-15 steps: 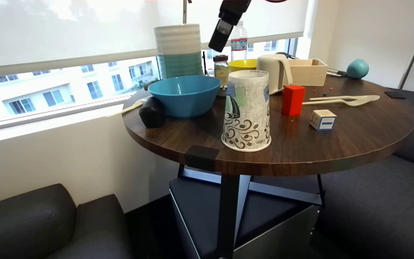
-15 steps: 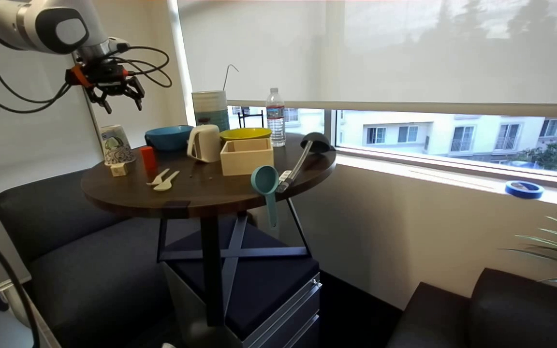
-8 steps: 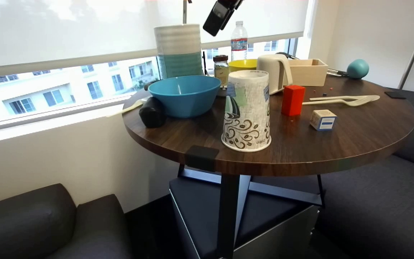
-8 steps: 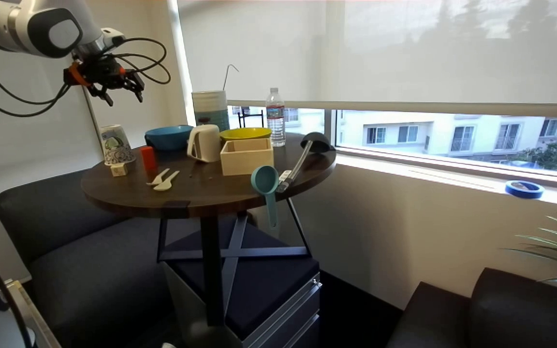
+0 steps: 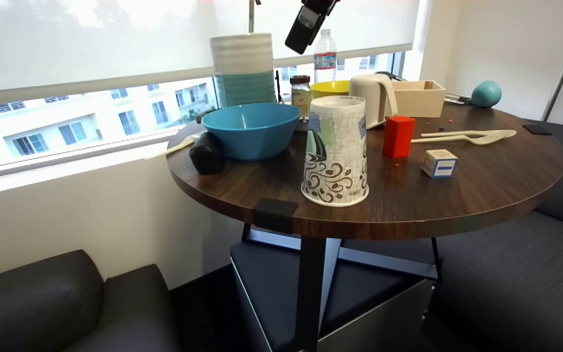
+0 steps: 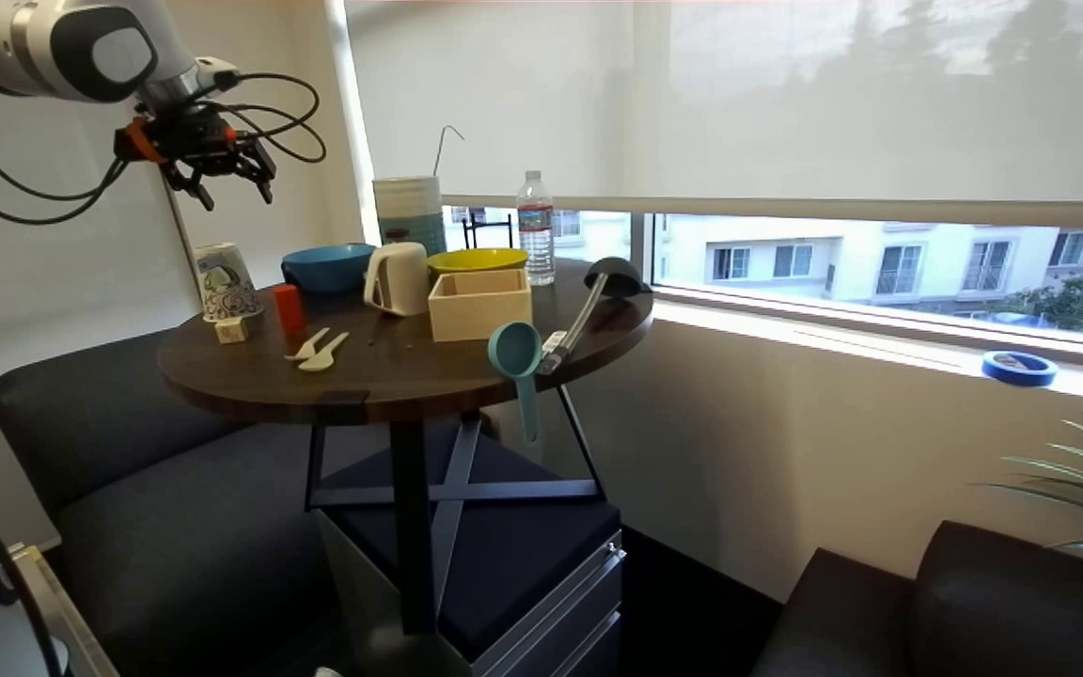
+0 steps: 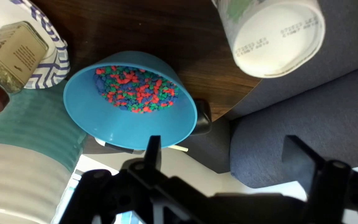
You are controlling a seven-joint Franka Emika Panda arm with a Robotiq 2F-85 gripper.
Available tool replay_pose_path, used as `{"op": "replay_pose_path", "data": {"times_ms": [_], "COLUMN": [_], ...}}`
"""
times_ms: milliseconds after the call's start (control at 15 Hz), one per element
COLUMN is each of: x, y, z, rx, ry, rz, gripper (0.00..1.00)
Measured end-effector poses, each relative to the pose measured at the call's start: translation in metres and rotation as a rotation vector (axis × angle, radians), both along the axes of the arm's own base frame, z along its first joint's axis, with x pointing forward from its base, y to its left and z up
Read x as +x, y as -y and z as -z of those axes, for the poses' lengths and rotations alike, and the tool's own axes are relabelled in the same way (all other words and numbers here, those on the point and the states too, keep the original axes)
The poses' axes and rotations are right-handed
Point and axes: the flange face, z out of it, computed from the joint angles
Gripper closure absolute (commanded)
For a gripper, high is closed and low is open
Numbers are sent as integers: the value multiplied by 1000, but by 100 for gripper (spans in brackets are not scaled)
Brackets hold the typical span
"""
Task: Pick up the red block and place it standing lengthwise on the table, pick up the paper cup and cover the red block on the table
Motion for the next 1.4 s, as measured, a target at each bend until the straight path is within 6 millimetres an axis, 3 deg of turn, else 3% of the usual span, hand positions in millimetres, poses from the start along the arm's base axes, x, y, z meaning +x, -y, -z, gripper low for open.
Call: {"op": "replay_pose_path", "data": {"times_ms": [267, 600, 1267, 1400], "x": [-8, -15, -14, -12], "y": [-7, -6, -10, -11], "z": [-6, 11, 37, 42], "rx": [-41, -88, -103, -105], "ry": [-95, -235, -333, -344], "rz": [23, 34, 32, 31], "gripper": [0, 0, 0, 7]}}
